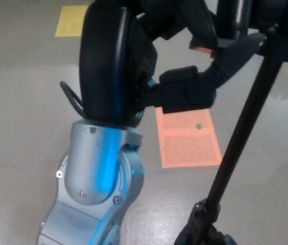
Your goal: A phone stand is kept on the floor and the robot uses both its hands to grab it and uses its left hand to extend the phone stand by pulling it upwards
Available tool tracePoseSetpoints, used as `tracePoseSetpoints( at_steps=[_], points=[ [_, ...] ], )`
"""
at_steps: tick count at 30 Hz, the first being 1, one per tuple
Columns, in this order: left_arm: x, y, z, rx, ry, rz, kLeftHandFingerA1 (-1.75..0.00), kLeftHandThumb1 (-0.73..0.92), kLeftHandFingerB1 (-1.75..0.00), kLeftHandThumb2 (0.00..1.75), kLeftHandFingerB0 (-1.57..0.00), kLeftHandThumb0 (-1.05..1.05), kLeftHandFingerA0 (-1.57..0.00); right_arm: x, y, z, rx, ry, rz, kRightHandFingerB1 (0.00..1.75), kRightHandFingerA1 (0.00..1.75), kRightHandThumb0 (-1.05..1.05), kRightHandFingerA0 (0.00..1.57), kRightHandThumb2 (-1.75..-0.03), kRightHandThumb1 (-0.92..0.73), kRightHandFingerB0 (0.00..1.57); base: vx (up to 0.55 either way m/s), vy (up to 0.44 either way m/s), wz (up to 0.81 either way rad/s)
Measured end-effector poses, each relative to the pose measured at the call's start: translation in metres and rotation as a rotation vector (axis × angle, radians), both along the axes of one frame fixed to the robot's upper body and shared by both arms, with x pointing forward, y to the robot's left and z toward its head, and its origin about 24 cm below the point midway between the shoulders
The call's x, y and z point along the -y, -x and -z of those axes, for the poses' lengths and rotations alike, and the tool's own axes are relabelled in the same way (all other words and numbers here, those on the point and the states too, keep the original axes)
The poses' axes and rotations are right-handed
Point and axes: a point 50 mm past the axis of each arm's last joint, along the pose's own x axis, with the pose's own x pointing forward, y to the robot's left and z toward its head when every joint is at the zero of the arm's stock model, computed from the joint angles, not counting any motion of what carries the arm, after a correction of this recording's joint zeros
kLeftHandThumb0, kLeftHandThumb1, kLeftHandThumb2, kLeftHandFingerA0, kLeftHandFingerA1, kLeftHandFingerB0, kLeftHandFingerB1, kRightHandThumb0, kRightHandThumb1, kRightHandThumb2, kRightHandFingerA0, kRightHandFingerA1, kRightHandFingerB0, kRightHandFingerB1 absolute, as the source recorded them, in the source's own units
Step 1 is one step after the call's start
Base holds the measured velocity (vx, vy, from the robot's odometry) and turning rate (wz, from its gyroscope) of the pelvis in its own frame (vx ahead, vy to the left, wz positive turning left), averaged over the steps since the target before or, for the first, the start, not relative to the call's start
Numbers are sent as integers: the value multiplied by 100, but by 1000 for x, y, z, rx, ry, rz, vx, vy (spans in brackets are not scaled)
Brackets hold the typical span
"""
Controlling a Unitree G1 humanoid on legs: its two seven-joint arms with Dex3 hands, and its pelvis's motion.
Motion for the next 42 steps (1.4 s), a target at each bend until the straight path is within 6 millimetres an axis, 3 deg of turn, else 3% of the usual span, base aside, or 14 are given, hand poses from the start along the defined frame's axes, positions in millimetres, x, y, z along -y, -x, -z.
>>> tracePoseSetpoints(
  at_steps=[3,4,5,10,17,28,42],
  points=[
    [-2,-1,0,-5,5,-4,-175,51,-175,70,-84,-7,-93,0,0,0,0,-1,1,175,175,-23,98,-69,-89,72,0,0,0],
    [-3,-1,0,-4,8,-4,-144,40,-136,86,-112,-15,-129,0,0,0,0,-1,1,175,175,-24,100,-69,-88,73,0,0,0],
    [-3,-1,0,-4,9,-3,-175,53,-175,71,-83,-11,-97,0,0,0,0,-2,1,175,175,-23,100,-69,-88,73,0,0,0],
    [2,11,-4,31,15,40,-175,56,-175,69,-83,-7,-96,-2,5,3,-15,-1,-2,175,175,-24,101,-69,-87,75,0,0,0],
    [10,23,12,-2,-7,98,-175,60,-175,64,-72,-6,-91,-3,9,6,-32,2,-6,175,175,-23,99,-69,-88,73,0,0,0],
    [-3,22,55,-131,-16,68,-175,61,-175,62,-73,-9,-90,-3,8,6,-34,10,-6,175,175,-26,95,-68,-90,69,0,0,0],
    [-21,23,91,-191,90,35,-175,58,-175,63,-75,-11,-90,-9,8,6,-41,16,-27,175,175,-25,95,-67,-90,68,0,0,0]
  ],
)
